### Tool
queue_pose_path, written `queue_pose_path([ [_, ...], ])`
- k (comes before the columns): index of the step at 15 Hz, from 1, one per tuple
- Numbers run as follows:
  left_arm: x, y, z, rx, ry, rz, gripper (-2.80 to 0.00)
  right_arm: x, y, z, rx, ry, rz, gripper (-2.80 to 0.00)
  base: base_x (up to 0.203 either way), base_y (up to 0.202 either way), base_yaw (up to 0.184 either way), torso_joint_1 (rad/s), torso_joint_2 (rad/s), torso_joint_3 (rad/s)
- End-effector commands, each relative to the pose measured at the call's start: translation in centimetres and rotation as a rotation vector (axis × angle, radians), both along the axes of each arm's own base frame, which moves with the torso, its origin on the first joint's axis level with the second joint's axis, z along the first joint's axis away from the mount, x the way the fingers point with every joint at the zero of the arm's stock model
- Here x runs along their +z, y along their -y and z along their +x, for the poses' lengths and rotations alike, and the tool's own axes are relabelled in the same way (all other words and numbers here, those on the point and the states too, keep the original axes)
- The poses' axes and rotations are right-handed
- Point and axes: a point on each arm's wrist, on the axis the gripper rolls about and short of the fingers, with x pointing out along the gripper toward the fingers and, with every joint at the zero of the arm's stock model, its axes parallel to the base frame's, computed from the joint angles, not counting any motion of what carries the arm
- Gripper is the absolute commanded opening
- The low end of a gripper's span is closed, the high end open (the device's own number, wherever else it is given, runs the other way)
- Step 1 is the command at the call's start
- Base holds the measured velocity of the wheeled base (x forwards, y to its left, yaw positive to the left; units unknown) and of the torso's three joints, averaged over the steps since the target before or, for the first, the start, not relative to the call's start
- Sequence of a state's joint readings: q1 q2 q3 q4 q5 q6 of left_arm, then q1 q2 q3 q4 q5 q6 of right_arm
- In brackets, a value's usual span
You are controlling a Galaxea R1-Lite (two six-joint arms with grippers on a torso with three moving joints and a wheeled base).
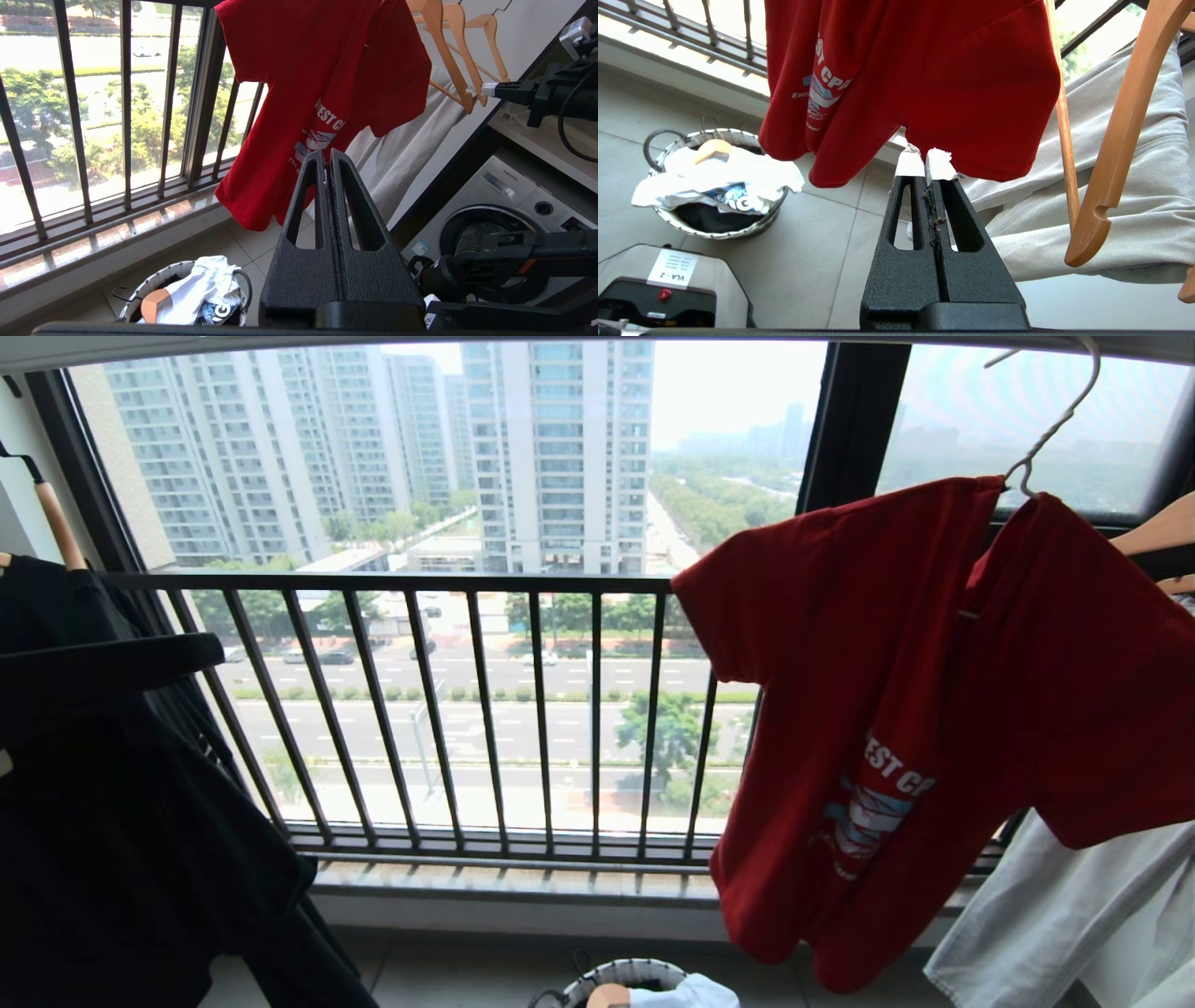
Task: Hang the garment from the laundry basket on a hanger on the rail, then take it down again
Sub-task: Take the clothes off the clothes rack
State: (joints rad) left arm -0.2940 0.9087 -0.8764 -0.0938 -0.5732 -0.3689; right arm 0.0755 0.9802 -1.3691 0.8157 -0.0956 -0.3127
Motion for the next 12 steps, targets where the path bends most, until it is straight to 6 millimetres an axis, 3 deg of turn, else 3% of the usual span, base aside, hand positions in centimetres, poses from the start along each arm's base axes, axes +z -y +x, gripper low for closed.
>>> queue_pose_path([
  [1,-0.1,0.1,-0.1,-0.014,-0.002,-0.003,-2.8,-0.7,0.1,-0.3,-0.009,-0.019,0.003,-2.8,0.0,0.0,0.0,0.0,0.0,0.0],
  [7,0.3,-0.1,-0.6,-0.012,0.025,-0.011,-2.8,-0.9,0.1,1.8,-0.043,-0.044,0.003,-2.8,0.0,0.0,0.0,0.0,0.0,0.0],
  [12,0.3,-0.1,-0.7,-0.012,0.03,-0.011,-2.8,-3.3,1.1,2.6,-0.152,-0.131,0.002,-2.8,0.0,0.0,0.0,0.0,0.0,0.0],
])
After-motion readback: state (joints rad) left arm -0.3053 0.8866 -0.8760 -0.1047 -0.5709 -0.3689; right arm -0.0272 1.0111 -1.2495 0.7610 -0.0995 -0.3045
